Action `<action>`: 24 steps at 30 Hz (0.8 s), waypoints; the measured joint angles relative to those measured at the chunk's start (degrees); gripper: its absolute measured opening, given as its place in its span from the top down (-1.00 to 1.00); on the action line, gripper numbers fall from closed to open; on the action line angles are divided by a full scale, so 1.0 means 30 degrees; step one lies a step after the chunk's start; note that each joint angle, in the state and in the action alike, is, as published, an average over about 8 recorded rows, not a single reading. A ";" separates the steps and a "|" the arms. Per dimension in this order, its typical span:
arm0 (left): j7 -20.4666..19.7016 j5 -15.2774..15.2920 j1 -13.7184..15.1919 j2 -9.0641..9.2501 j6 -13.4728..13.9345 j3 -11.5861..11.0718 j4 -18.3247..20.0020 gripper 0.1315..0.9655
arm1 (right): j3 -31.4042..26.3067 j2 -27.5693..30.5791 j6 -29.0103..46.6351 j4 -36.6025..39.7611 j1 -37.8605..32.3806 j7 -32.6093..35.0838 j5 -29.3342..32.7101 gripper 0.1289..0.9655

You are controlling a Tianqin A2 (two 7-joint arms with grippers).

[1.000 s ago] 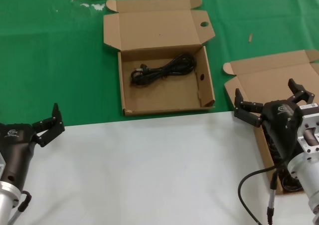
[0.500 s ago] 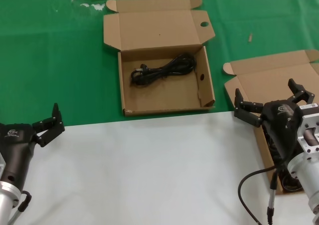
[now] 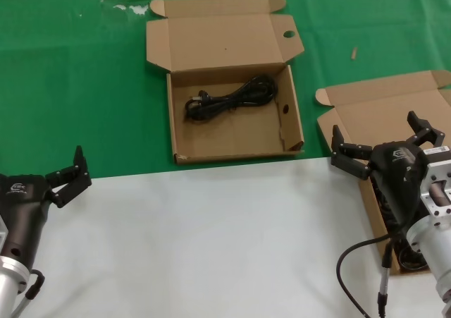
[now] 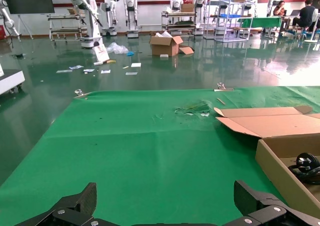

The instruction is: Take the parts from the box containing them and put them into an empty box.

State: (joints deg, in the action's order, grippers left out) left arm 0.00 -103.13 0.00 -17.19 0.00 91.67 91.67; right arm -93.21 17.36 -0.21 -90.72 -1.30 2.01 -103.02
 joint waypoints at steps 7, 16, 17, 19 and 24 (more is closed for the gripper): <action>0.0001 0.0000 0.0000 0.0000 0.0000 0.0000 0.0000 -1.00 | 0.0000 0.0000 0.0000 0.0000 0.0000 0.0000 0.0000 -1.00; 0.0005 0.0000 0.0000 0.0000 0.0000 0.0000 0.0000 -1.00 | 0.0000 0.0000 0.0000 0.0000 0.0000 0.0000 0.0000 -1.00; 0.0005 0.0000 0.0000 0.0000 0.0000 0.0000 0.0000 -1.00 | 0.0000 0.0000 0.0000 0.0000 0.0000 0.0000 0.0000 -1.00; 0.0005 0.0000 0.0000 0.0000 0.0000 0.0000 0.0000 -1.00 | 0.0000 0.0000 0.0000 0.0000 0.0000 0.0000 0.0000 -1.00; 0.0003 0.0000 0.0000 0.0000 0.0000 0.0000 0.0000 -1.00 | 0.0000 0.0000 0.0000 0.0000 0.0000 0.0000 0.0000 -1.00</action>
State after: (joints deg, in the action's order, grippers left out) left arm 0.01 -103.13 0.00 -17.19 0.00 91.67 91.67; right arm -93.21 17.36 -0.21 -90.72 -1.30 2.01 -103.02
